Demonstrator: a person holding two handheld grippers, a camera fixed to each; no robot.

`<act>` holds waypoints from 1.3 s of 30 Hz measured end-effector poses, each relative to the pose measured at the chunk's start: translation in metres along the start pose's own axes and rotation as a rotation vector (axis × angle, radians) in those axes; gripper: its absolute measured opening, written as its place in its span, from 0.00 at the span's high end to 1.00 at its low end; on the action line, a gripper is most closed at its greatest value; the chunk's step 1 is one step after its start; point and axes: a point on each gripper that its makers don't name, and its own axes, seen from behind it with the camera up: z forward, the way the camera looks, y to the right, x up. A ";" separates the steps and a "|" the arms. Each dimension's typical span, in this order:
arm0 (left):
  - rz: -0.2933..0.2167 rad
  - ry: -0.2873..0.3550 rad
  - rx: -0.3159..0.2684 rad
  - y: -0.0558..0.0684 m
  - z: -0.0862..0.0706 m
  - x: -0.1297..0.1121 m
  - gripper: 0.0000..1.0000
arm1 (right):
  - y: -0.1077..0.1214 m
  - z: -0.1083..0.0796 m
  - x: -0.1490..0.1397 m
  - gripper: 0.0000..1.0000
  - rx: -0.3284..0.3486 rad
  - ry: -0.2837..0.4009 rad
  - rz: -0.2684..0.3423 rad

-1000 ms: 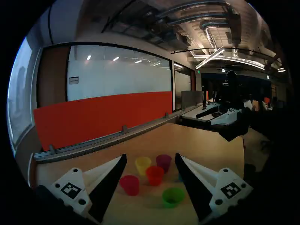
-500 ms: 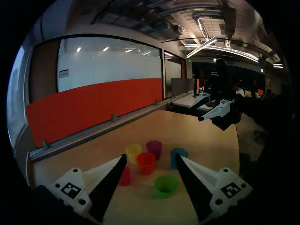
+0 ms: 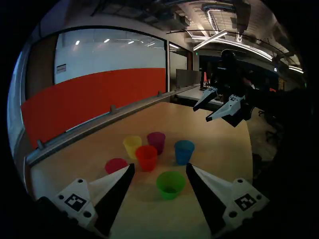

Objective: Pour water

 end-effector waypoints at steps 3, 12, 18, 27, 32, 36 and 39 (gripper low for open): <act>-0.005 -0.016 -0.015 0.005 0.005 -0.010 0.04 | -0.001 0.004 -0.010 0.01 0.004 -0.022 -0.004; -0.013 -0.075 -0.052 0.015 0.017 -0.040 0.04 | -0.004 0.017 -0.035 0.01 0.013 -0.072 -0.010; -0.020 -0.103 -0.074 0.021 0.025 -0.056 0.04 | -0.005 0.026 -0.048 0.01 0.019 -0.096 0.000; -0.008 -0.152 -0.093 0.028 0.036 -0.080 0.04 | -0.006 0.041 -0.067 0.01 0.027 -0.130 0.001; -0.013 -0.176 -0.100 0.029 0.042 -0.091 0.04 | -0.006 0.049 -0.075 0.00 0.030 -0.144 0.000; -0.022 -0.187 -0.103 0.029 0.047 -0.096 0.04 | -0.006 0.054 -0.080 0.00 0.034 -0.152 0.003; -0.028 -0.196 -0.102 0.028 0.050 -0.100 0.04 | -0.006 0.057 -0.083 0.01 0.034 -0.157 0.003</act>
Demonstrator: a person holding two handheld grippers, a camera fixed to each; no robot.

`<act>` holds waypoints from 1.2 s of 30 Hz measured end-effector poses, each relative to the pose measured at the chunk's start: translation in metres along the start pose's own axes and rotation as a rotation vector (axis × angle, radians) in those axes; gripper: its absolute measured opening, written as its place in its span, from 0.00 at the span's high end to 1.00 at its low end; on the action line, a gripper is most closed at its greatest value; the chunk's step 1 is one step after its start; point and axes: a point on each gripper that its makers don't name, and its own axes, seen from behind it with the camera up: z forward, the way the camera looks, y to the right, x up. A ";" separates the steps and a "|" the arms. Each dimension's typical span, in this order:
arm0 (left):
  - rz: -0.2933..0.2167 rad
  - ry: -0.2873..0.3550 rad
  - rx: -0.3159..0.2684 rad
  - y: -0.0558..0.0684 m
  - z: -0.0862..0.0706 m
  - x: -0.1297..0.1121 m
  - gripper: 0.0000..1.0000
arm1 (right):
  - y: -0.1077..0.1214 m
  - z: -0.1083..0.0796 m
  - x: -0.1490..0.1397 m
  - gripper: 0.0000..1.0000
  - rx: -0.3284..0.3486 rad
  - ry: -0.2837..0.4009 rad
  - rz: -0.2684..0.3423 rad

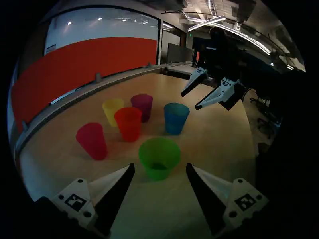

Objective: Pour water

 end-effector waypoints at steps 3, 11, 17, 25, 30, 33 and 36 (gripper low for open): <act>-0.005 -0.010 0.003 -0.002 0.005 -0.004 0.04 | -0.001 0.004 -0.002 0.01 0.002 -0.005 -0.003; 0.000 -0.027 -0.007 -0.002 0.016 -0.010 0.04 | -0.002 0.017 -0.009 0.01 0.007 -0.021 -0.003; 0.001 -0.037 -0.019 0.000 0.025 -0.011 0.04 | -0.002 0.027 -0.012 0.01 0.008 -0.034 -0.012; -0.002 -0.038 -0.027 0.000 0.037 -0.009 0.04 | -0.003 0.042 -0.009 0.01 0.012 -0.036 -0.021; -0.001 -0.038 -0.030 0.001 0.044 -0.007 0.04 | -0.003 0.049 -0.007 0.00 0.015 -0.035 -0.026; 0.002 -0.036 -0.030 0.001 0.047 -0.005 0.04 | -0.004 0.053 -0.006 0.01 0.016 -0.034 -0.026; 0.004 -0.039 -0.031 0.001 0.050 -0.005 0.04 | -0.004 0.056 -0.005 0.01 0.017 -0.032 -0.026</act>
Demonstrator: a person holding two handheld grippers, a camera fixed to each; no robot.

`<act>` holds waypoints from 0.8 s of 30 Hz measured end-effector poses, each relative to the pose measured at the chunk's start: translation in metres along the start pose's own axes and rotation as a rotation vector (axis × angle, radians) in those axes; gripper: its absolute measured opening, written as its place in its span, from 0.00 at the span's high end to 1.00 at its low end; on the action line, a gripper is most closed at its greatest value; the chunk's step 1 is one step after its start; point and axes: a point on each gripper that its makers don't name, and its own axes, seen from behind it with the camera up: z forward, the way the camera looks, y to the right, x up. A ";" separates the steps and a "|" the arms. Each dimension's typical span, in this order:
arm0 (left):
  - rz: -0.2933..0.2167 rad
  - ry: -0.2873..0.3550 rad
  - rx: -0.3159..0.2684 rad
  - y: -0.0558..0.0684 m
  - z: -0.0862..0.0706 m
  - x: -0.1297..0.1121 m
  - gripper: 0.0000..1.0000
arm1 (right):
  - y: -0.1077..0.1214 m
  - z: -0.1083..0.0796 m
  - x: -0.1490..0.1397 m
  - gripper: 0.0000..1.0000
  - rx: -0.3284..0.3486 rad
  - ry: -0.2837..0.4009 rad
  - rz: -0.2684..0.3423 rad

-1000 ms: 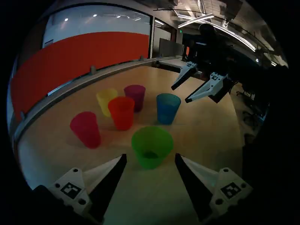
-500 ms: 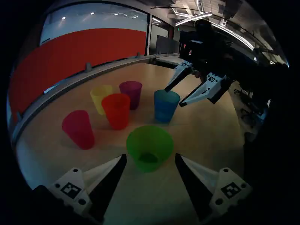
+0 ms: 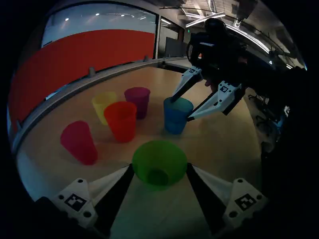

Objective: Pour water

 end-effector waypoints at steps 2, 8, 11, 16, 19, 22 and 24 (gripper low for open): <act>0.001 -0.004 0.000 0.000 0.001 0.000 0.05 | 0.000 0.002 0.000 0.00 0.001 0.001 0.000; -0.003 -0.006 0.003 -0.001 0.005 0.000 0.04 | -0.001 0.006 0.002 0.00 0.003 0.006 0.001; -0.004 -0.003 0.003 -0.001 0.006 0.002 0.04 | 0.000 0.007 0.002 0.01 0.005 0.006 0.001; 0.005 -0.006 0.001 0.000 0.007 0.002 0.06 | 0.000 0.007 0.002 0.00 0.006 0.006 -0.001; 0.013 -0.010 0.000 0.001 0.008 0.001 0.11 | 0.000 0.007 0.003 0.00 0.006 0.007 -0.002; 0.019 -0.012 -0.004 0.004 0.008 0.001 0.12 | 0.000 0.008 0.003 0.00 0.006 0.006 -0.002; 0.022 -0.012 -0.007 0.005 0.008 0.001 0.12 | 0.000 0.008 0.003 0.00 0.006 0.006 -0.002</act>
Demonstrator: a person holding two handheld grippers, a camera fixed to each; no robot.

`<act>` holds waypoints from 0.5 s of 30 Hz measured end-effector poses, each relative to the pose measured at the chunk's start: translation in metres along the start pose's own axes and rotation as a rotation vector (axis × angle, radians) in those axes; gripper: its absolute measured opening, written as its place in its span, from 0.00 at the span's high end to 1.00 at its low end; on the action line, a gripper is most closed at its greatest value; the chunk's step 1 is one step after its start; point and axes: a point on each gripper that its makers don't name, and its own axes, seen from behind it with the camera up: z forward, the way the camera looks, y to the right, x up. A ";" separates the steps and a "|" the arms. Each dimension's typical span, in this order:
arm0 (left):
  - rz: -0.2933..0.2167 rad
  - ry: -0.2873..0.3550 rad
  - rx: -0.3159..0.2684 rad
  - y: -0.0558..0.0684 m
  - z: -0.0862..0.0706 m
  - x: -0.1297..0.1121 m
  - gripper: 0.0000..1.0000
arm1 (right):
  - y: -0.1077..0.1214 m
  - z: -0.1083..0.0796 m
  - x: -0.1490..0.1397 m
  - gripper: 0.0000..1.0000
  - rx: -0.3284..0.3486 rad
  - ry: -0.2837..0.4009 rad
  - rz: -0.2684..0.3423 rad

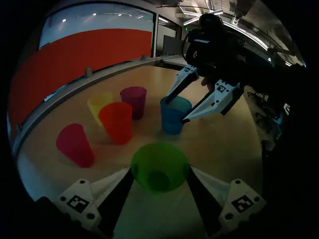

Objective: Pour water

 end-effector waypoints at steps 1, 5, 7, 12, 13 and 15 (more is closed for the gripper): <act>0.002 0.000 -0.001 0.000 0.000 0.000 0.12 | 0.000 0.000 0.000 0.00 0.000 0.000 0.000; 0.007 0.001 -0.001 0.000 0.000 0.000 0.12 | 0.000 0.002 0.000 0.00 -0.001 0.000 0.000; 0.005 0.001 0.000 0.000 0.000 0.000 0.12 | 0.000 0.003 -0.001 0.00 -0.001 -0.002 -0.002; -0.001 0.002 0.003 -0.003 0.000 0.000 0.13 | -0.002 0.003 -0.001 0.07 0.007 -0.002 -0.004; -0.002 0.002 0.004 -0.003 0.000 0.000 0.13 | -0.002 0.003 -0.001 0.07 0.007 -0.001 -0.003; -0.002 0.003 0.005 -0.004 -0.001 0.000 0.13 | -0.002 0.003 -0.001 0.07 0.007 -0.001 -0.002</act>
